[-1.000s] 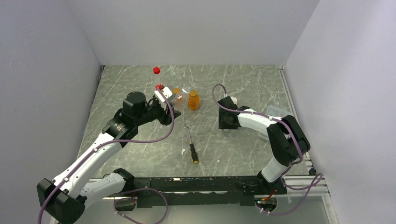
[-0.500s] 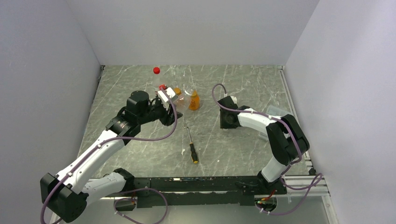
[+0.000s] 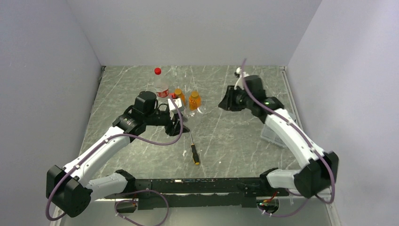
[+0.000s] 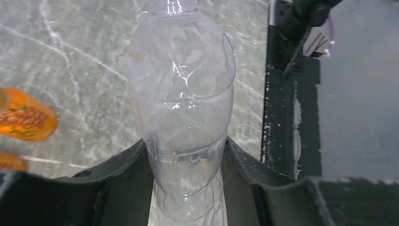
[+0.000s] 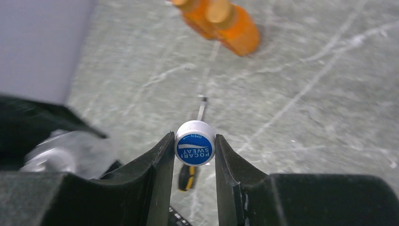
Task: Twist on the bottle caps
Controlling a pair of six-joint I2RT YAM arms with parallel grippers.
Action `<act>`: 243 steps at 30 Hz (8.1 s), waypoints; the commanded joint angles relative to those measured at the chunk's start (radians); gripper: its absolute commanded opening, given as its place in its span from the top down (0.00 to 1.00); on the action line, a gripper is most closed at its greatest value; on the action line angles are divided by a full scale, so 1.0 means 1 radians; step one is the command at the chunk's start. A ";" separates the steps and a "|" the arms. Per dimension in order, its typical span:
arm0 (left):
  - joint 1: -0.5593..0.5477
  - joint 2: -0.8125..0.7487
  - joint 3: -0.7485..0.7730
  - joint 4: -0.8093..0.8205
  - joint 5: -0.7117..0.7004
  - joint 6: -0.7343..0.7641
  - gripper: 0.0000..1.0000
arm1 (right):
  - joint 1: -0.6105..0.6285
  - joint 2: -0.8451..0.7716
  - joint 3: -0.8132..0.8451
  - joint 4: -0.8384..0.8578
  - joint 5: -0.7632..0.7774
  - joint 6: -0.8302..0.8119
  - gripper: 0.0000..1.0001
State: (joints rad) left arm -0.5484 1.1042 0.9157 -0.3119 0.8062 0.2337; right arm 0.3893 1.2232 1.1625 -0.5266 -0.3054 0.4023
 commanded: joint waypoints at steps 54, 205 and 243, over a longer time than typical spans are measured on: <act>-0.014 -0.049 0.111 -0.112 0.136 0.093 1.00 | 0.248 0.057 0.248 -0.243 -0.591 -0.196 0.88; -0.102 -0.221 0.014 0.099 -0.238 0.077 1.00 | 0.429 0.258 0.670 -0.627 -0.172 -0.135 0.95; -0.104 -0.141 -0.092 0.314 -0.216 -0.228 1.00 | 0.447 -0.112 0.245 0.092 0.278 0.061 0.32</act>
State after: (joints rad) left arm -0.6556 0.9554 0.7837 -0.0563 0.5507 0.0452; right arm 0.8242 1.0683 1.3739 -0.5186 -0.0498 0.4553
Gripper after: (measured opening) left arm 0.494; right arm 0.713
